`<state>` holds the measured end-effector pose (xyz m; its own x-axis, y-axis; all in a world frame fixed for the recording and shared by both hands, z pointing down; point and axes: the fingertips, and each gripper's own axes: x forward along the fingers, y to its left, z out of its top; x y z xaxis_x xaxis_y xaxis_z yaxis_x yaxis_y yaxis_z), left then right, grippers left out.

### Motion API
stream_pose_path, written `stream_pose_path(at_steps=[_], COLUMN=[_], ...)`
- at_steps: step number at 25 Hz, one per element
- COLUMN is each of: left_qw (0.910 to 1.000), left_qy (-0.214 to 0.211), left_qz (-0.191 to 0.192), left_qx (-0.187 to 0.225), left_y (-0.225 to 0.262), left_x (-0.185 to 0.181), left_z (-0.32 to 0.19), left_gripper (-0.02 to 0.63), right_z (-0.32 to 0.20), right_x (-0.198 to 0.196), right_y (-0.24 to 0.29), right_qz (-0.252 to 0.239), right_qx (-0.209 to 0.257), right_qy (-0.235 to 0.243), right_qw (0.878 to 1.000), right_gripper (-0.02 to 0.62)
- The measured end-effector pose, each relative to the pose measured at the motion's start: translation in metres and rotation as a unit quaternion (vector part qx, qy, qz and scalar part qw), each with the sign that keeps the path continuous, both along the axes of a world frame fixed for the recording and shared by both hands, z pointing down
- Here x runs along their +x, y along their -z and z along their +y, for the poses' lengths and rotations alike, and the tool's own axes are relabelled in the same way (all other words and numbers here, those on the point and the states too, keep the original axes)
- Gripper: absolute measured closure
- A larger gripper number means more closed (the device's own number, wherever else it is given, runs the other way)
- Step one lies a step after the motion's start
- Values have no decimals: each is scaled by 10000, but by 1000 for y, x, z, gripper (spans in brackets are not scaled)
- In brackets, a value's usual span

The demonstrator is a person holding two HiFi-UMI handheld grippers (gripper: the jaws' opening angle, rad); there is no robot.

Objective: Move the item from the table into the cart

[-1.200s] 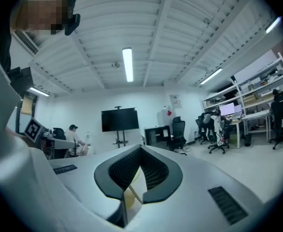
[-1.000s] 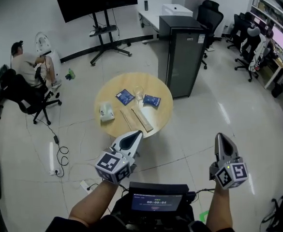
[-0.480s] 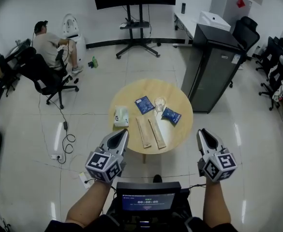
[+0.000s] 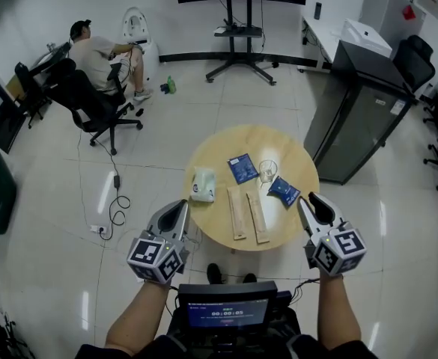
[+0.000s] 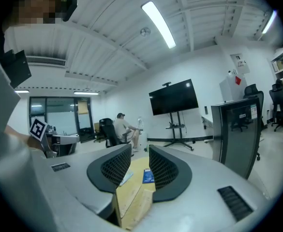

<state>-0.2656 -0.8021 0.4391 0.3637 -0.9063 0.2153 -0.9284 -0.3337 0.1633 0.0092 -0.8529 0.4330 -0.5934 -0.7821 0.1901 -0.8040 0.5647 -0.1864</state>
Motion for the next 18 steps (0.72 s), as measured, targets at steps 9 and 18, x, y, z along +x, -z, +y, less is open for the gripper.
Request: stream_pose_path(at_steps=[9,18], left_qw=[9997,9977], left_qy=[-129,-583], left_qz=[144,238], left_qx=[-138,-266], left_y=[-25,-58], left_x=[-84,-105], left_z=[-52,-108], left_gripper=[548,529], right_z=[-56,-106], right_x=[-79,-116], right_y=[-25,-66], right_qz=[386,828], right_qx=[-324,-605], right_qy=[-63,-33], right_qw=[9987,9947], right_gripper=[405,350])
